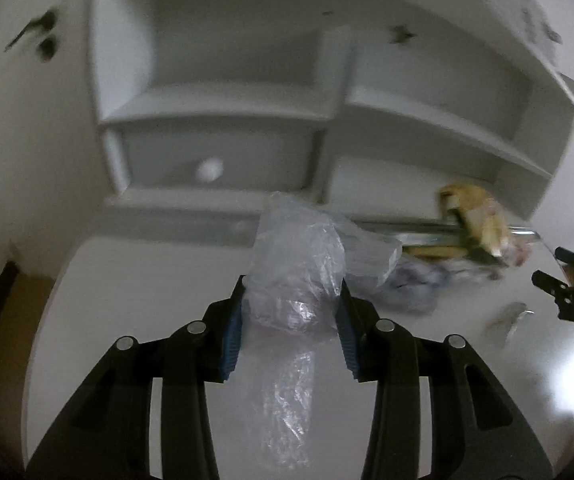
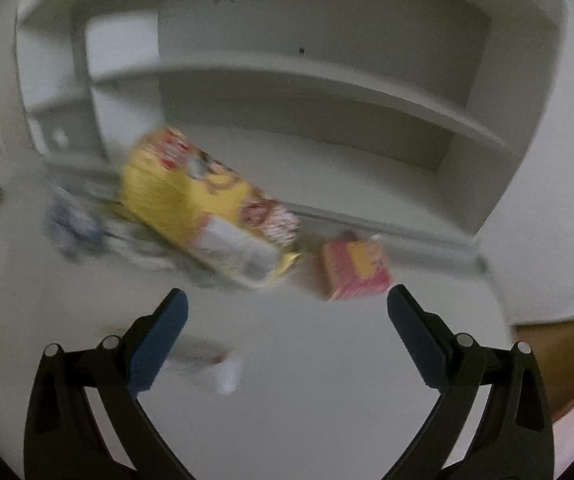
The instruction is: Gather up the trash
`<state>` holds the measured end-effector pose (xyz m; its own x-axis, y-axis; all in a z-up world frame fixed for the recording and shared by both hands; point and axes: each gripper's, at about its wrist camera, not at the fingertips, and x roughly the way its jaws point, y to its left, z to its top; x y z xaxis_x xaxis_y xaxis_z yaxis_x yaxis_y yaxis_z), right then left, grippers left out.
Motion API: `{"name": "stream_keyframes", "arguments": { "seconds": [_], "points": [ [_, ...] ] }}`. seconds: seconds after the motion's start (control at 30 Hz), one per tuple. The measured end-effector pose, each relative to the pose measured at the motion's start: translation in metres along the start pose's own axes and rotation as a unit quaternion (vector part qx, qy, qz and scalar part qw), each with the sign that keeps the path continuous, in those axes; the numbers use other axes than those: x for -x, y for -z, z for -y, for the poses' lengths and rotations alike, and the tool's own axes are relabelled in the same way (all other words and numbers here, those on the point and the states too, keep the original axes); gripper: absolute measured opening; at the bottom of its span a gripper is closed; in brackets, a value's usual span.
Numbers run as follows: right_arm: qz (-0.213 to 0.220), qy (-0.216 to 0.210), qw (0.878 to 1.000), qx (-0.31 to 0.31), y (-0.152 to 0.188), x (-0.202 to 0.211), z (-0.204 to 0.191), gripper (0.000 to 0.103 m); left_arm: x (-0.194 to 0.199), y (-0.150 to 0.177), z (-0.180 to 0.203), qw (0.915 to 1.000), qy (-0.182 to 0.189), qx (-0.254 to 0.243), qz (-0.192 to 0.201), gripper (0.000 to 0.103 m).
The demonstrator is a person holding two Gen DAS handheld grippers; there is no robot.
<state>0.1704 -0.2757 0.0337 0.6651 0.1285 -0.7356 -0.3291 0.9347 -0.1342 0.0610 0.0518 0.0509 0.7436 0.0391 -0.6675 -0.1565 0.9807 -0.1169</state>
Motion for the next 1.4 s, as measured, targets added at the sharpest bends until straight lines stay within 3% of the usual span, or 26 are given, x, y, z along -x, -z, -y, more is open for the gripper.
{"name": "stream_keyframes", "arguments": {
  "seconds": [0.23, 0.43, 0.8, 0.87, 0.93, 0.97, 1.03, 1.07, 1.1, 1.2, 1.4],
  "points": [
    [-0.018, 0.031, 0.998, 0.047, -0.012, -0.036, -0.01, 0.097, -0.015, 0.004, -0.023, 0.9996, -0.01, 0.026, -0.001, 0.041],
    [0.014, 0.03, 0.998, 0.062, -0.032, -0.038, -0.024, 0.097, -0.024, 0.011, -0.018, 0.9993, 0.027, 0.019, -0.019, 0.041],
    [0.066, 0.051, 0.988, 0.133, -0.059, -0.043, -0.049, 0.094, -0.026, 0.014, -0.016, 0.9986, 0.039, 0.022, -0.029, 0.042],
    [0.072, 0.056, 0.985, 0.145, -0.061, -0.043, -0.052, 0.089, -0.027, 0.014, -0.015, 0.9985, 0.041, 0.021, -0.03, 0.042],
    [0.074, 0.049, 0.985, 0.149, -0.061, -0.043, -0.051, 0.07, -0.028, 0.015, -0.013, 0.9986, 0.04, 0.017, -0.031, 0.042],
    [0.075, 0.042, 0.985, 0.148, -0.061, -0.043, -0.051, 0.067, -0.029, 0.016, -0.013, 0.9985, 0.04, 0.017, -0.033, 0.042],
    [0.068, 0.025, 0.987, 0.145, -0.061, -0.047, -0.05, 0.045, -0.03, 0.017, -0.014, 0.9983, 0.041, 0.021, -0.037, 0.041],
    [0.064, 0.018, 0.988, 0.142, -0.06, -0.049, -0.049, 0.041, -0.03, 0.017, -0.015, 0.9982, 0.043, 0.022, -0.036, 0.04],
    [0.063, 0.019, 0.989, 0.134, -0.06, -0.05, -0.047, 0.028, -0.03, 0.017, -0.015, 0.9982, 0.044, 0.023, -0.035, 0.039],
    [0.066, 0.016, 0.993, 0.099, -0.059, -0.048, -0.036, 0.015, -0.03, 0.017, -0.015, 0.9983, 0.044, 0.023, -0.031, 0.037],
    [0.081, 0.011, 0.996, 0.037, -0.06, -0.022, -0.001, 0.013, -0.03, 0.018, -0.012, 0.9975, 0.056, 0.028, -0.033, 0.037]
  ]
}}
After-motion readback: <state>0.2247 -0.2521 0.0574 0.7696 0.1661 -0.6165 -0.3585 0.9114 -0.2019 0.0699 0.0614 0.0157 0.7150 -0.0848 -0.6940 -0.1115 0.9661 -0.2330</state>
